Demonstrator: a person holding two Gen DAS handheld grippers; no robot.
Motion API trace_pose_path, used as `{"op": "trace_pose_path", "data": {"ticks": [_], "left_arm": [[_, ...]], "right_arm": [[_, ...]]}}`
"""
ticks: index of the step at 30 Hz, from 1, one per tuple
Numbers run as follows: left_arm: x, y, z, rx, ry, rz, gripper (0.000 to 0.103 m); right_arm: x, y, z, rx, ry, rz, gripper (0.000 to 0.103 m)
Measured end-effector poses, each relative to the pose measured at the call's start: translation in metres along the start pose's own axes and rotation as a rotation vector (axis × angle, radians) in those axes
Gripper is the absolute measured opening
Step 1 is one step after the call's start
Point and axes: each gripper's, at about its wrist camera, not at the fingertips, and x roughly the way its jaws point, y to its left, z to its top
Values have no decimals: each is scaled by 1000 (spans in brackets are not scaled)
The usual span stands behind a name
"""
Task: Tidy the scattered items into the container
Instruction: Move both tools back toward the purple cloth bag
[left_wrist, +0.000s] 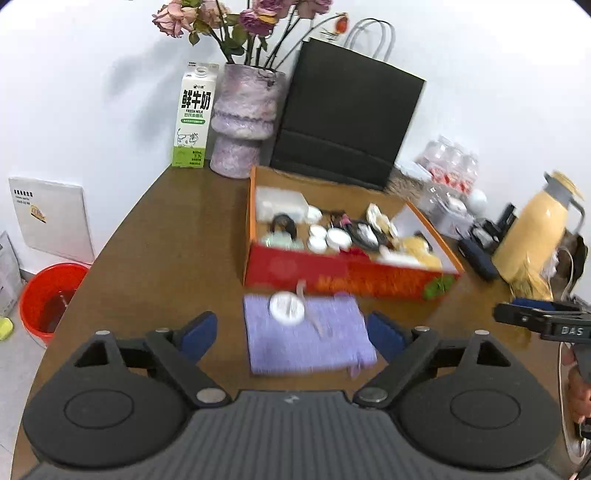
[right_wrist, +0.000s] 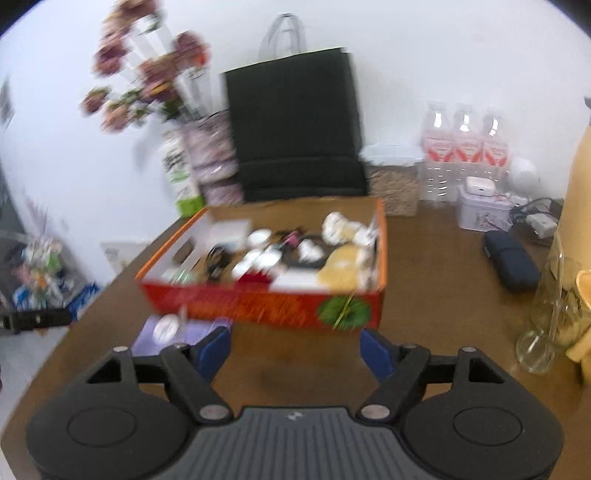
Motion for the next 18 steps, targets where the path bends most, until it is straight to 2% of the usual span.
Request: {"op": "trace_pose_path", "data": {"ticks": [2,6,9,14,18], "left_arm": [[-14,-5,-15,20,-11,39,91],[-43,-13,-39,43,-61,27,92],[-59,-19,-59,45,-88,35,93],[-62,-28,-99,87,-66,89,97],[-64,-26,-132,75,-55,128,97]], "right_arm": [[-8,17,-16,-51,-2,-18,78],[-35,48,-49,-96,-53,-1,84],[-49,71,-77,-119,-79,12,85],[-52,107,-125,-223,-69,-34,84],[-64,121,-156,-196,-84,-38,84]]}}
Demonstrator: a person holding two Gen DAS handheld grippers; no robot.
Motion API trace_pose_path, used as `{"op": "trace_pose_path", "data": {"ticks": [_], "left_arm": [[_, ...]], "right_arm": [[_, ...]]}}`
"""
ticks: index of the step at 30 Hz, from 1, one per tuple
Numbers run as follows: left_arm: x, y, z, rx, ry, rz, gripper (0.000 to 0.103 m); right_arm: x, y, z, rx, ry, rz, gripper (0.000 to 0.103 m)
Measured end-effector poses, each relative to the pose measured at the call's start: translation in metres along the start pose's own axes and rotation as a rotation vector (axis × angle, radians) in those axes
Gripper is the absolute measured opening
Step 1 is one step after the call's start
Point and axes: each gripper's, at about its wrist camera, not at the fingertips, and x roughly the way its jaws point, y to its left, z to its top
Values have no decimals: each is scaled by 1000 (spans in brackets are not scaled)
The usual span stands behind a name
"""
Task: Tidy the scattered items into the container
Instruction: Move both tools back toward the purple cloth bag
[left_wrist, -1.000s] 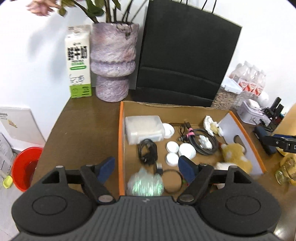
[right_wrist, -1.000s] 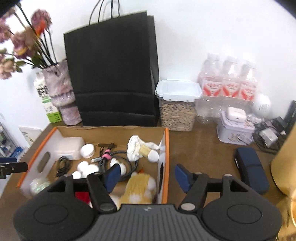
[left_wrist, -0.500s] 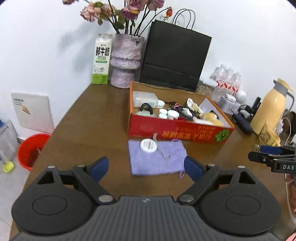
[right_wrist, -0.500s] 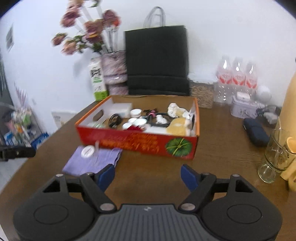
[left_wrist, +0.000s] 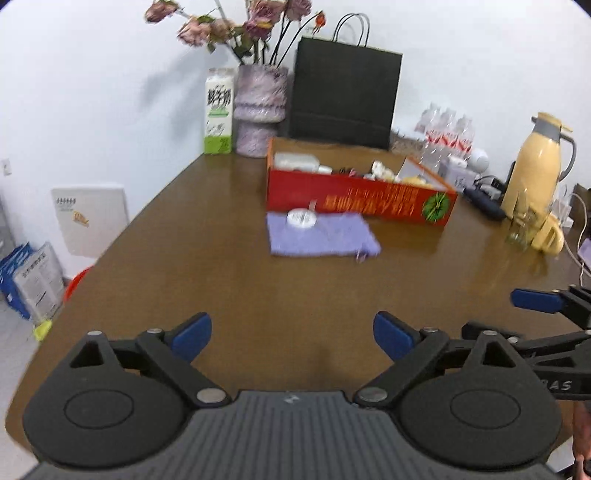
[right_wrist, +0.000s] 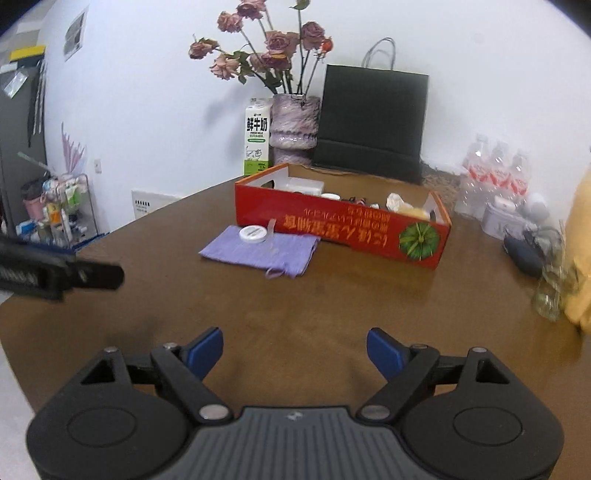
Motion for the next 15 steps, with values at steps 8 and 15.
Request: {"op": "trace_pose_path", "data": {"ticks": [8,15], "left_arm": [[2,-7,-25,8,23,50,97],[4,-34,-39,71,53,1,97]], "right_arm": [[-23,19,-44,-3,-40,-128,85],[-29,7,-57,118,-33,-74,84]]}}
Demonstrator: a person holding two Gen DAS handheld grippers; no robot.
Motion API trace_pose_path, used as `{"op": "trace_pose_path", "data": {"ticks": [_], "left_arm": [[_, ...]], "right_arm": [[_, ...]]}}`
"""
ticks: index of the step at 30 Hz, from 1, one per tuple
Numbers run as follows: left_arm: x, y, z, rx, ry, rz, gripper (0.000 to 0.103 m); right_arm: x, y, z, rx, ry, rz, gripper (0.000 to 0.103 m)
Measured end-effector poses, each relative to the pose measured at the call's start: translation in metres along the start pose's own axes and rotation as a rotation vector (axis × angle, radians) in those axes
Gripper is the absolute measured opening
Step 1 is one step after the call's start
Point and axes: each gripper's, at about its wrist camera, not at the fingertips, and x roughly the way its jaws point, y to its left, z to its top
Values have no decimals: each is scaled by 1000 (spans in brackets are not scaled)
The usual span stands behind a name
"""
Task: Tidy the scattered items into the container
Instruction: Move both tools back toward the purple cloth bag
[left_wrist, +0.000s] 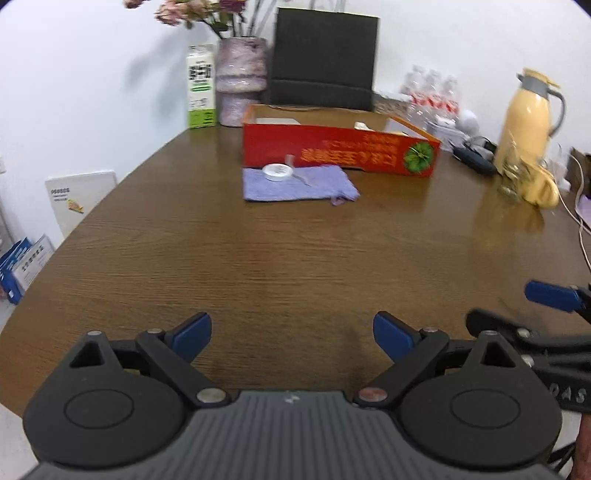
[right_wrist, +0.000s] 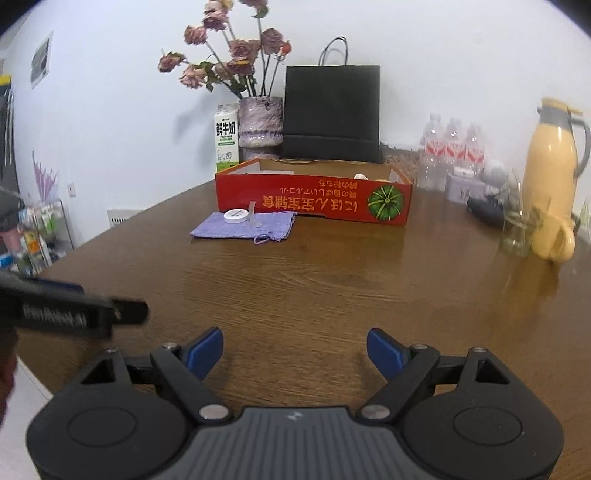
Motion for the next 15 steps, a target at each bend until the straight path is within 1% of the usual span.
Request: {"op": "trace_pose_path", "data": {"ticks": [5,8,10,15], "left_arm": [[1,-3,-3,3,-1,-12,97],[3,-5,-1,40,-32,1,96],[6,-4,4,62,-46,7,96],[20,10,23,23,-41,-3,90]], "right_arm": [[4,-7,-2,24,8,-14,83],[9,-7,-1,13,4,-22,82],[13,-7,2,-5,4,-27,75],[27,-10,17,-21,-4,-20,73]]}}
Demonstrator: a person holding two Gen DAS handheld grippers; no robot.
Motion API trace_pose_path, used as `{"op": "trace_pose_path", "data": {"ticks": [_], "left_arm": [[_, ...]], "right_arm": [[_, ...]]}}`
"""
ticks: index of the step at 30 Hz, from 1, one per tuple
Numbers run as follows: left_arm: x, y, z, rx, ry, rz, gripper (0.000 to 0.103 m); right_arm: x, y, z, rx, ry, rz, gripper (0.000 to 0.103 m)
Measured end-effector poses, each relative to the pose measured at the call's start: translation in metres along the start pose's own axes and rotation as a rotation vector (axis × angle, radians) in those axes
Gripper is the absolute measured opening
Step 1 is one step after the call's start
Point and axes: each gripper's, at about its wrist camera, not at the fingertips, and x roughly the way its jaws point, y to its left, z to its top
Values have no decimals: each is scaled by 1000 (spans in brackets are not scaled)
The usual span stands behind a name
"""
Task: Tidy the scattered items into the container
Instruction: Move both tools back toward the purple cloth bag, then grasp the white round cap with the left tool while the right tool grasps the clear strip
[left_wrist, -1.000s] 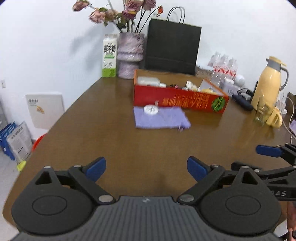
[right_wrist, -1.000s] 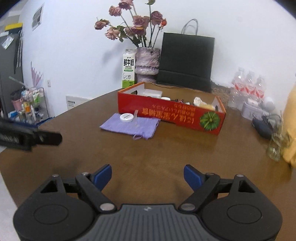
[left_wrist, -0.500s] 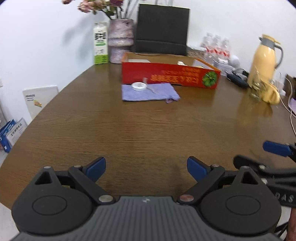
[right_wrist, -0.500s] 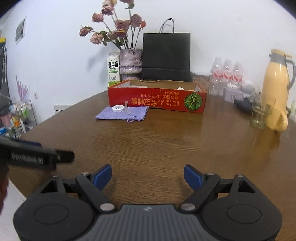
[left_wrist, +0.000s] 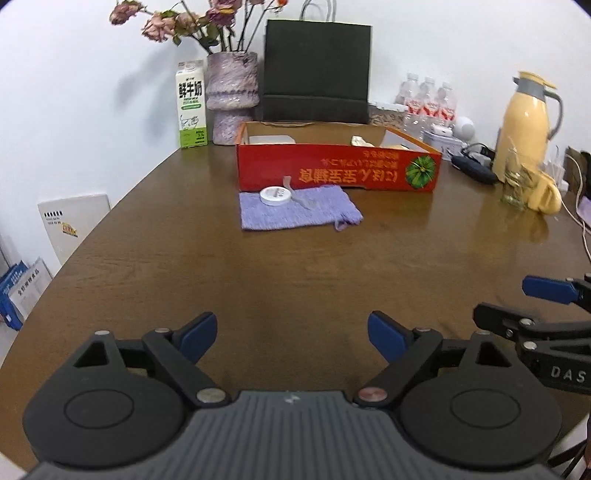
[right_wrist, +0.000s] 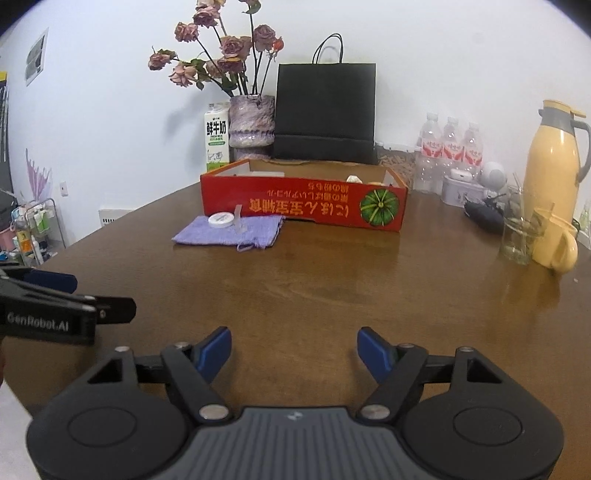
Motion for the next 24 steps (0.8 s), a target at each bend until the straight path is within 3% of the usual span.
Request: {"op": "trace_pose_path", "data": {"ticks": [11,17,19,21,23,24], "left_arm": [[44,18,44,-6,-13,-25,84],[106,23,93,99,-18,-99,85],[130,27,103,100,-9,-87,84],[151,29,110,117,-11,-92,80],[165,30,116,135,-4,-106,66],[171,31,117,140,6,-119,64]], "right_arm": [[42,-3,25,-1,34,16,67],[62,-3,39,-3,29,23,68],[67,-2,42,-7,25,11,73],[70,-2,46,-12,17,3,73],[75,-4,48,-12,20,-6,73],[77,-4,49,-13,25,-7,73]]}}
